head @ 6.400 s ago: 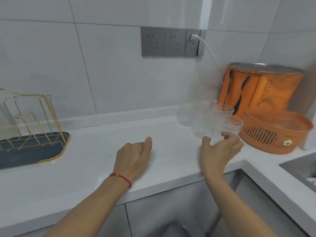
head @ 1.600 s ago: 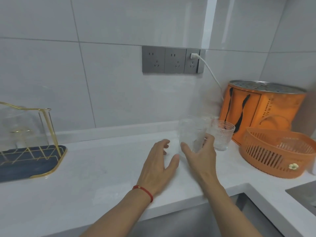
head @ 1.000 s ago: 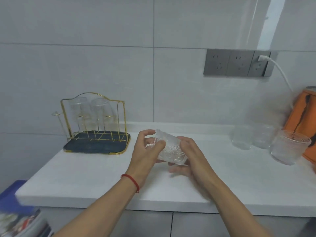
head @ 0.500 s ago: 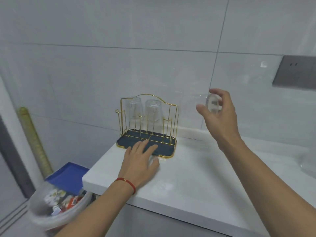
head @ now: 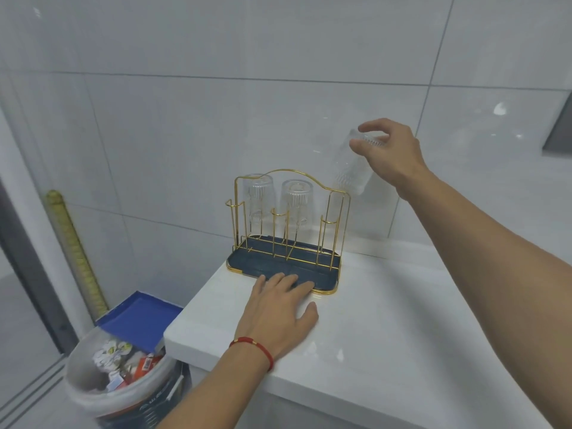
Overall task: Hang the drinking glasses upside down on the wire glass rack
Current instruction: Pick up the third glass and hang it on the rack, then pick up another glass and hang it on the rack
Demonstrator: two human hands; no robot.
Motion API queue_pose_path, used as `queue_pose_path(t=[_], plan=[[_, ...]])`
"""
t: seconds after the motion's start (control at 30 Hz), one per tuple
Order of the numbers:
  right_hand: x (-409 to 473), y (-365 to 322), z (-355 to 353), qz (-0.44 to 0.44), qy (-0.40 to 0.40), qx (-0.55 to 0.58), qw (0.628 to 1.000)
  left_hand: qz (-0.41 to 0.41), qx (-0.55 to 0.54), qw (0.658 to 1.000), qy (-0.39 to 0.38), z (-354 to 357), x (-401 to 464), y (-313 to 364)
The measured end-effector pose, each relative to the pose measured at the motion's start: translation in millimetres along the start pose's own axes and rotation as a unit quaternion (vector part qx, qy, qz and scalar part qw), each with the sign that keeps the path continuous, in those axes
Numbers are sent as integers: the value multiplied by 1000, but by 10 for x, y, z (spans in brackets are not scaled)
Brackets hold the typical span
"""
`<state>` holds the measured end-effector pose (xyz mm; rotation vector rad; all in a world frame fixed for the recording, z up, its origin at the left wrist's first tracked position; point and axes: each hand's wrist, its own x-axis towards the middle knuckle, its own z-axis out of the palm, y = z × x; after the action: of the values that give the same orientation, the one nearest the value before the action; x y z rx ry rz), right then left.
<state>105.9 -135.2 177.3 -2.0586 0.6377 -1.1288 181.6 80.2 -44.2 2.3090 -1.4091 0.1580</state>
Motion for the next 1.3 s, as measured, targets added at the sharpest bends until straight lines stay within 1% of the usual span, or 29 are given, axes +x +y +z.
queue_pose_path(t=[0.13, 0.33, 0.4, 0.57, 0.67, 0.8, 1.0, 1.07, 1.2, 1.3], plan=[[92, 17, 38, 3, 24, 18, 1000, -4, -8, 1000, -1, 2, 2, 2], [162, 223, 234, -5, -27, -28, 999, -7, -7, 1000, -3, 4, 3, 12], [185, 312, 272, 13, -57, -24, 998, -8, -3, 1000, -6, 5, 3, 14], [188, 541, 301, 45, -165, -23, 985, -11, 2, 1000, -15, -3, 7, 21], [173, 656, 277, 65, -205, 7, 977, -11, 5, 1000, -15, -4, 10, 22], [118, 760, 312, 63, -242, -1, 968, -8, 3, 1000, -8, -10, 1, 34], [72, 831, 301, 58, -241, 11, 969, -11, -1, 1000, -4, -20, -9, 34], [22, 869, 246, 52, -225, 21, 973, -12, -6, 1000, -1, -33, -9, 41], [-235, 1026, -22, 54, -123, 32, 990, -6, -16, 1000, 20, -60, -26, 49], [-685, 1204, -303, 59, -62, -23, 996, -2, -24, 999, 32, -89, -47, 65]])
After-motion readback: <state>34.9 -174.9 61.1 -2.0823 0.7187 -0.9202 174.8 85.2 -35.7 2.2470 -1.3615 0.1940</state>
